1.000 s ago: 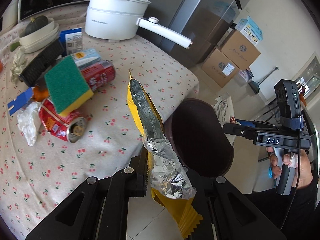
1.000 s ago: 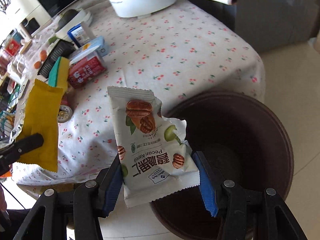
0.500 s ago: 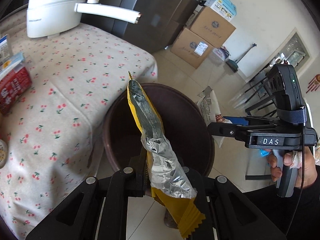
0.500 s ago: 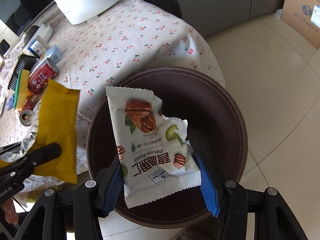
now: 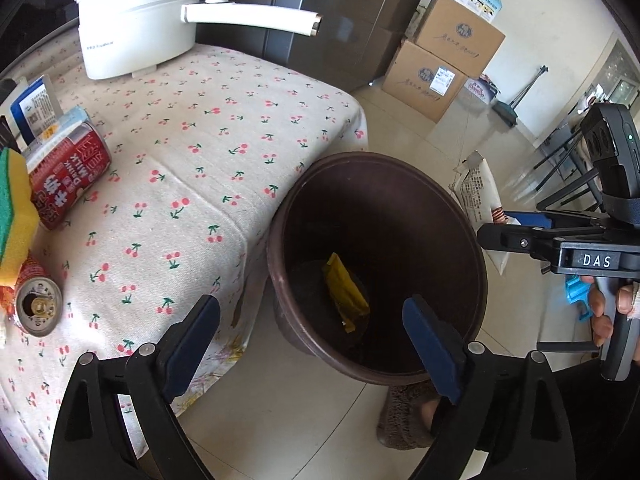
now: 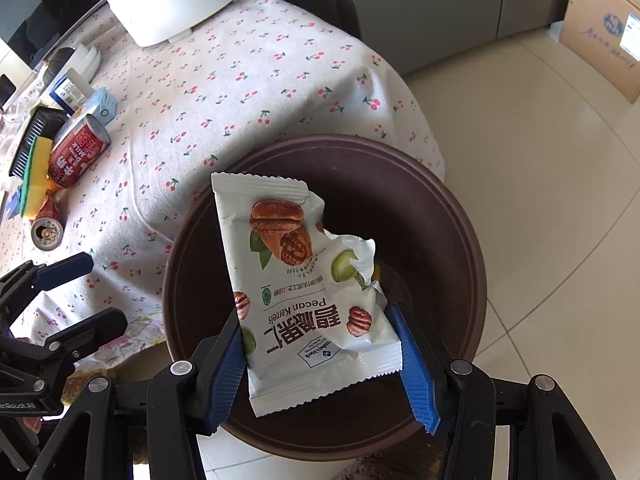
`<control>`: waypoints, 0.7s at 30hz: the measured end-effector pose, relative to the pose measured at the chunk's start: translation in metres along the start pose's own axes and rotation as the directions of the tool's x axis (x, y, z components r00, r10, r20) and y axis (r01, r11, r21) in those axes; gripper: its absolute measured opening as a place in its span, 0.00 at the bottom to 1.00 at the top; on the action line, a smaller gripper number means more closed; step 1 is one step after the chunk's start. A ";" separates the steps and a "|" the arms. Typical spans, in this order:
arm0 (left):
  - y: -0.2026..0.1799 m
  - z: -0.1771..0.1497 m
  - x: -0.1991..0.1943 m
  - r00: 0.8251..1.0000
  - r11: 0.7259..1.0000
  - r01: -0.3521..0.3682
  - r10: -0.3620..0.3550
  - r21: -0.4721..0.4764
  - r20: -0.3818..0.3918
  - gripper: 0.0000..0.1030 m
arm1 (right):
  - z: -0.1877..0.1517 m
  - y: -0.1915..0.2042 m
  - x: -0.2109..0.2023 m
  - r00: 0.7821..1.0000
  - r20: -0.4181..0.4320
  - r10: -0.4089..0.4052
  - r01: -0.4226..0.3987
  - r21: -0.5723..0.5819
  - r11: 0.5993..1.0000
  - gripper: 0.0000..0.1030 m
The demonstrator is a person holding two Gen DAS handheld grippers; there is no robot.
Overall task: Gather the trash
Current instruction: 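Move both tools back from the bin toward the table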
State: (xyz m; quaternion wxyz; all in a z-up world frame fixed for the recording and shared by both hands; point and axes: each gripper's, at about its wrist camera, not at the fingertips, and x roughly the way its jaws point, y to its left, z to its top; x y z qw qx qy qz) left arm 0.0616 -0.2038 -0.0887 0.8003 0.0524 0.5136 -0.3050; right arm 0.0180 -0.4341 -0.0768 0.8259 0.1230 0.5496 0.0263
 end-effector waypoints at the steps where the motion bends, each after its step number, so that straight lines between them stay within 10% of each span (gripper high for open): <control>1: 0.002 0.000 0.000 1.000 1.000 -0.008 0.008 0.000 0.001 0.94 | 0.000 0.001 0.000 1.000 0.001 -0.004 0.004 -0.003 1.000 0.60; 3: 0.006 -0.002 -0.005 1.000 1.000 -0.020 0.020 -0.004 0.005 0.95 | 0.001 0.004 0.000 1.000 0.010 -0.019 0.019 -0.013 1.000 0.62; 7: 0.017 -0.004 -0.014 0.999 0.999 -0.042 0.042 -0.018 0.010 0.96 | 0.006 0.014 -0.005 0.997 0.054 -0.063 0.065 -0.044 0.997 1.00; 21: 0.062 -0.018 -0.055 0.993 0.990 -0.105 0.110 -0.097 0.051 0.97 | 0.017 0.063 0.001 0.996 0.058 -0.068 0.075 -0.135 0.988 1.00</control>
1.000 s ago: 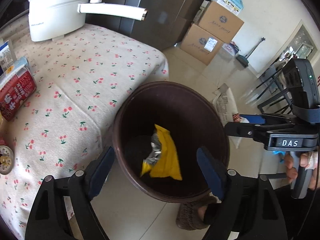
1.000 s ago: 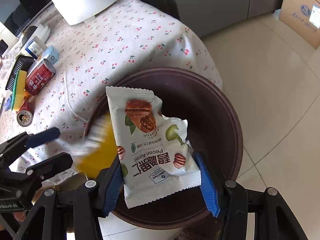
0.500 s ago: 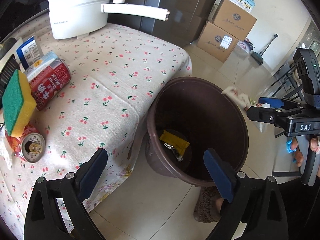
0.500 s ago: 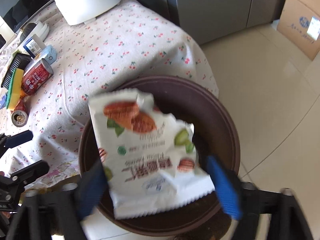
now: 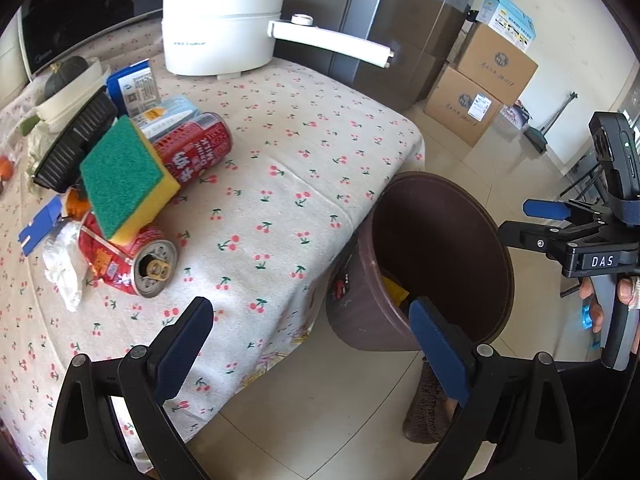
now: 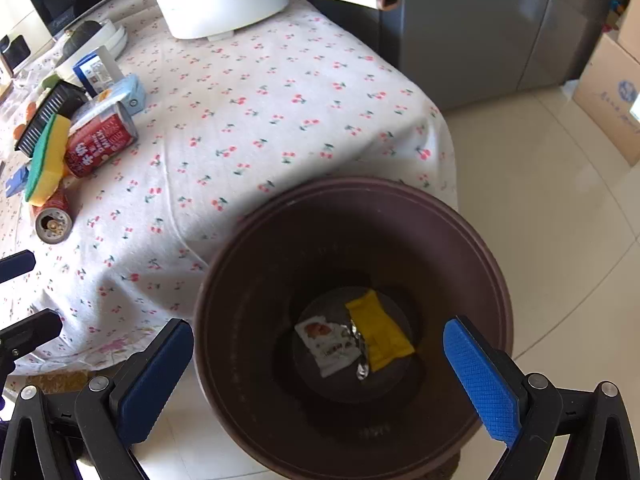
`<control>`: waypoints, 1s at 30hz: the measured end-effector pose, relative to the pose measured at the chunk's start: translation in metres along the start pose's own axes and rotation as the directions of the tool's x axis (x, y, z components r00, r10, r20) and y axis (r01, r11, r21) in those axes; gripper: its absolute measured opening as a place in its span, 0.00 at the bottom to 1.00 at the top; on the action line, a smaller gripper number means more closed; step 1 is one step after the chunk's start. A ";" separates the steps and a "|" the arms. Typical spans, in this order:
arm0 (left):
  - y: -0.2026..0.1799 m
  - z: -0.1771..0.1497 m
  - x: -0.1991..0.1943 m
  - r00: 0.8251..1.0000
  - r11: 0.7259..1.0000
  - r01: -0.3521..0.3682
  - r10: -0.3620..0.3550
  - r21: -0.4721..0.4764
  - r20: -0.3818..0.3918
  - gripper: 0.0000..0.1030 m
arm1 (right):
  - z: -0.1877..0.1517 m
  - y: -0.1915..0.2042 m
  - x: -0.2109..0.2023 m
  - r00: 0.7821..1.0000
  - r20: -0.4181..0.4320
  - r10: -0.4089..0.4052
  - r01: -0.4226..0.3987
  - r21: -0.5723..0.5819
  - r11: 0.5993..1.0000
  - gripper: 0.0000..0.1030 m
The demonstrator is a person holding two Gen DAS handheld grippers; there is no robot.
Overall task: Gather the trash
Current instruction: 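Move both tools back from the bin toward the table, then grasp the blue box with the left tool while the right tool grasps the green sponge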
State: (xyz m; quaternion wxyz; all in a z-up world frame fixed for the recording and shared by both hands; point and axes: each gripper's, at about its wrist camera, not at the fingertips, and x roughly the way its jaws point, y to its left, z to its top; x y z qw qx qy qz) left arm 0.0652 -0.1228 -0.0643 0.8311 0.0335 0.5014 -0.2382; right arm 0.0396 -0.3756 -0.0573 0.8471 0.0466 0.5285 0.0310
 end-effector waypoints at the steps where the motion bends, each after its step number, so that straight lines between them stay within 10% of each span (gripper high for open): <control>1: 0.005 0.000 -0.003 1.000 1.000 -0.005 0.005 -0.008 0.002 0.97 | 0.001 0.004 0.000 1.000 0.002 0.002 -0.002 -0.004 1.000 1.00; 30: 0.172 -0.037 -0.061 0.984 0.931 -0.170 0.177 -0.324 -0.008 0.97 | 0.059 0.163 0.034 0.992 0.012 0.125 -0.121 -0.153 0.981 1.00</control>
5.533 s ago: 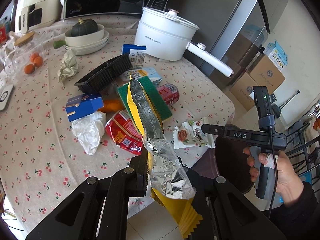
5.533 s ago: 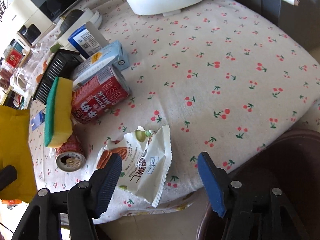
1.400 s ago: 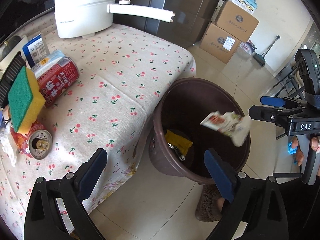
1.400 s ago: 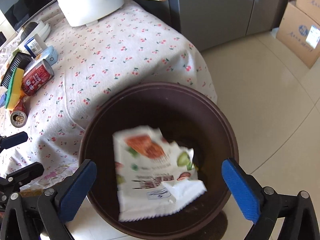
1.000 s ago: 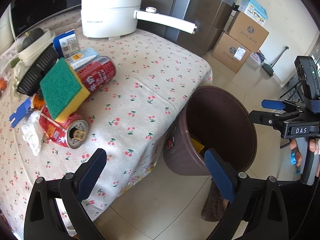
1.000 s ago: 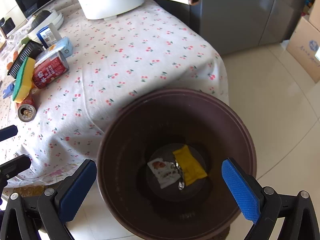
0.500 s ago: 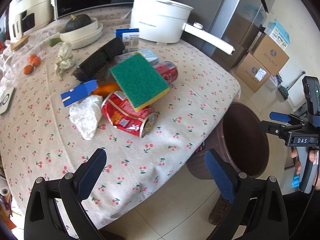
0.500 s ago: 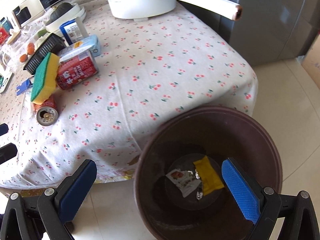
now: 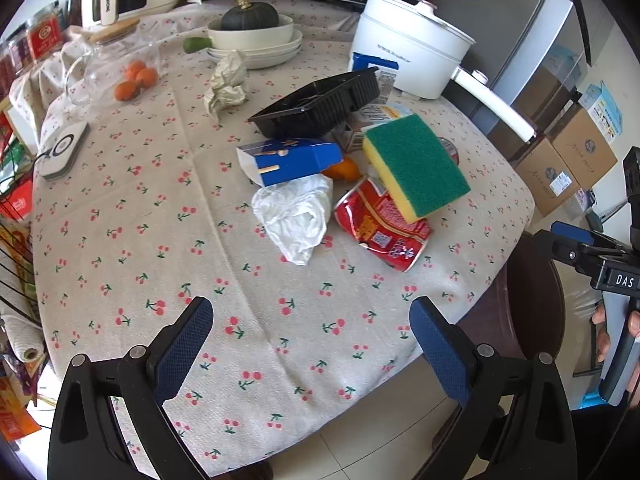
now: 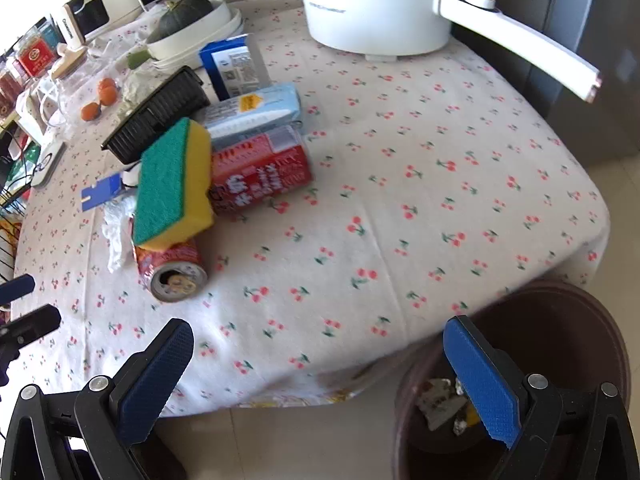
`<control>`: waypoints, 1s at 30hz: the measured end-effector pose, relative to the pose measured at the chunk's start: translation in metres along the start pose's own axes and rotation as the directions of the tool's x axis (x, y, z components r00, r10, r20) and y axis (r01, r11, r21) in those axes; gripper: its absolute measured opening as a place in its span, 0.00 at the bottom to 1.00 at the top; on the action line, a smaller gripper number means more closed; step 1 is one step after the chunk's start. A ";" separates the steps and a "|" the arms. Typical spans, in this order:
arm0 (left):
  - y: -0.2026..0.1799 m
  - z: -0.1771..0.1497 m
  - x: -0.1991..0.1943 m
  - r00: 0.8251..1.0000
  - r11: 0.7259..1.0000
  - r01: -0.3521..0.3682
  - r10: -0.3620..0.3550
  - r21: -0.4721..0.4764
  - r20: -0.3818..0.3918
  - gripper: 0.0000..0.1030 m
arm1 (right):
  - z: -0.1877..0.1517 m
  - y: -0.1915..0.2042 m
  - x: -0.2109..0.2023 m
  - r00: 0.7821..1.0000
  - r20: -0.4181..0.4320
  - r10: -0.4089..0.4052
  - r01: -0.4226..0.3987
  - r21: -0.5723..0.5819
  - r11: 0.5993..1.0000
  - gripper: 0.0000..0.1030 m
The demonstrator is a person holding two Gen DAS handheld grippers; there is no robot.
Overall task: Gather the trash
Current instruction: 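Grasp the blue box with the left tool while the right tool grasps the green sponge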
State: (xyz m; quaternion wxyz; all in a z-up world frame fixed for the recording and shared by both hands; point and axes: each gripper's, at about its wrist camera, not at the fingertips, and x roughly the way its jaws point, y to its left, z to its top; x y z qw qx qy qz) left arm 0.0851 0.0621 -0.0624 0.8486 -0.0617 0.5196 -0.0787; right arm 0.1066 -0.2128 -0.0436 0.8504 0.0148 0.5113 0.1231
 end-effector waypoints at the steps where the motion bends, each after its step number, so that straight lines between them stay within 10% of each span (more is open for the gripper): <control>1: 0.005 -0.001 0.000 1.000 1.000 -0.004 0.004 -0.007 -0.001 0.97 | 0.004 0.007 0.003 1.000 0.005 0.004 -0.004 -0.008 1.000 1.00; 18: 0.052 0.011 0.003 0.994 0.994 -0.095 0.098 -0.056 0.050 0.97 | 0.042 0.108 0.079 0.992 0.078 -0.095 0.110 -0.227 0.968 0.96; 24: 0.056 0.016 0.014 0.995 0.991 -0.094 0.097 -0.093 0.028 0.97 | 0.048 0.102 0.093 0.993 0.050 -0.107 0.115 -0.203 0.972 0.64; 30: 0.058 0.020 0.017 0.997 0.986 -0.068 0.074 -0.152 0.032 0.97 | 0.050 0.094 0.070 0.995 0.081 -0.060 0.074 -0.183 0.980 0.60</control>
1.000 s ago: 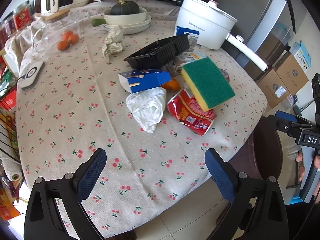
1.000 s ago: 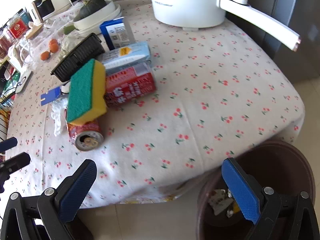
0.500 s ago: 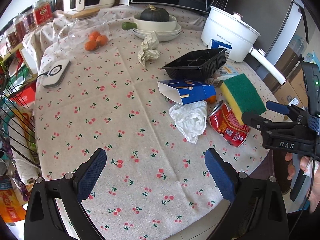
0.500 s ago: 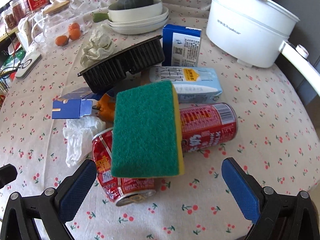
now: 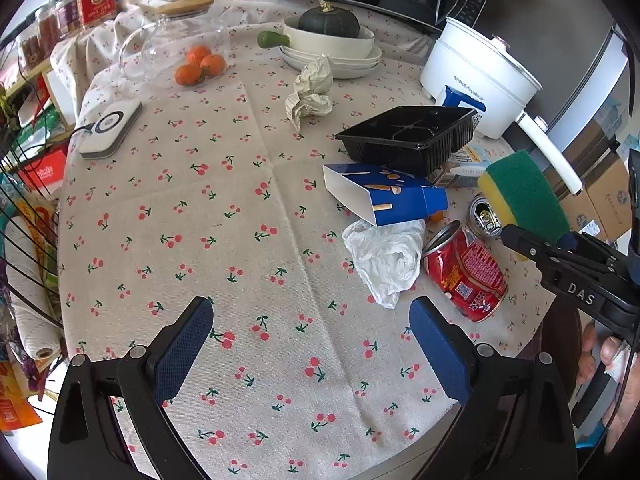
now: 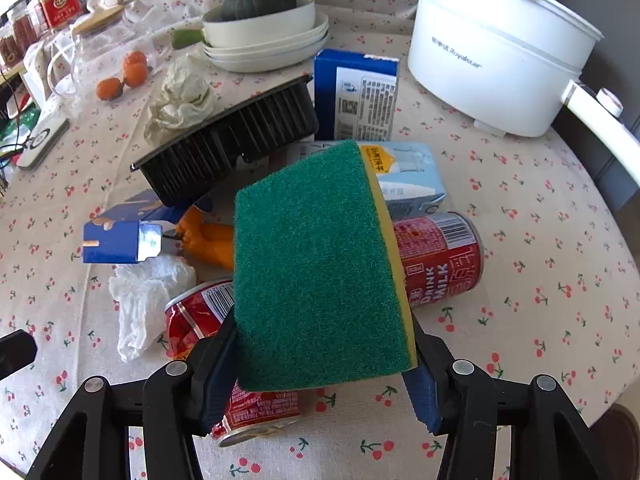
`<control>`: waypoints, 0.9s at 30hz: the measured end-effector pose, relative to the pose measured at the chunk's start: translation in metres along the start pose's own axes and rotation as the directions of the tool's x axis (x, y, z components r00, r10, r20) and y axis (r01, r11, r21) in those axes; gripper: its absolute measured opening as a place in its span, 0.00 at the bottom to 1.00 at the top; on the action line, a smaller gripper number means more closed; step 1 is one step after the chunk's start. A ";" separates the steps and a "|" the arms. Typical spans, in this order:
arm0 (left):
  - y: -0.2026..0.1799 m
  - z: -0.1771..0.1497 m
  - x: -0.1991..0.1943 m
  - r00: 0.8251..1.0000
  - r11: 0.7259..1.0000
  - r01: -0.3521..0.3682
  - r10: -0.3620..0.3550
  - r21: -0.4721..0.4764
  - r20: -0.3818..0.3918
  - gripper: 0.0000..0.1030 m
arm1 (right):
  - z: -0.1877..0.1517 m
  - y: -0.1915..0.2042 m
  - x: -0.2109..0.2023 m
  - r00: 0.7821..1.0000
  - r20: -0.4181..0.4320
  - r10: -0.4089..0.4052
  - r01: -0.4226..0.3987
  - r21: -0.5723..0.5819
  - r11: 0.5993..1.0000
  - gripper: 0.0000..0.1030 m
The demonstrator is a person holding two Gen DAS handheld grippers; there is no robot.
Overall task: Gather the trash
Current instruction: 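Grasp the blue box with the left tool while the right tool grasps the green sponge, then carry the blue box and sponge over the brown bin and release the box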
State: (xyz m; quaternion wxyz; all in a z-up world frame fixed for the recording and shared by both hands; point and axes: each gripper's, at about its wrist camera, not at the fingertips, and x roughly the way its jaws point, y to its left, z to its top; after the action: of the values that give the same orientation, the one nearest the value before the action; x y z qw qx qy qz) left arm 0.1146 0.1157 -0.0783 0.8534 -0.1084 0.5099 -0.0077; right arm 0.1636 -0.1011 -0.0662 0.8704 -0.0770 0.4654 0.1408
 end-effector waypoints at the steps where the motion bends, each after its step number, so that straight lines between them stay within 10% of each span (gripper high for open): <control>1: -0.001 0.001 0.000 1.000 1.000 0.009 -0.009 -0.010 0.000 0.97 | 0.000 -0.002 -0.005 1.000 0.008 0.007 -0.007 0.001 1.000 0.60; 19: -0.072 0.075 0.054 0.999 0.999 -0.011 0.013 0.044 -0.043 0.92 | -0.014 -0.085 -0.053 0.998 0.040 0.055 -0.060 0.136 0.989 0.60; 27: -0.062 0.073 0.080 0.993 0.997 -0.045 0.037 -0.064 -0.115 0.71 | -0.025 -0.110 -0.056 0.999 0.022 0.046 -0.049 0.155 0.987 0.60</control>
State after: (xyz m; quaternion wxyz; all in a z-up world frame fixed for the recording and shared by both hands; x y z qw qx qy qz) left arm 0.2228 0.0584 -0.1021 0.8187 -0.1255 0.5599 0.0207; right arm 0.1490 -0.2215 -0.0338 0.8745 0.0037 0.4685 0.1255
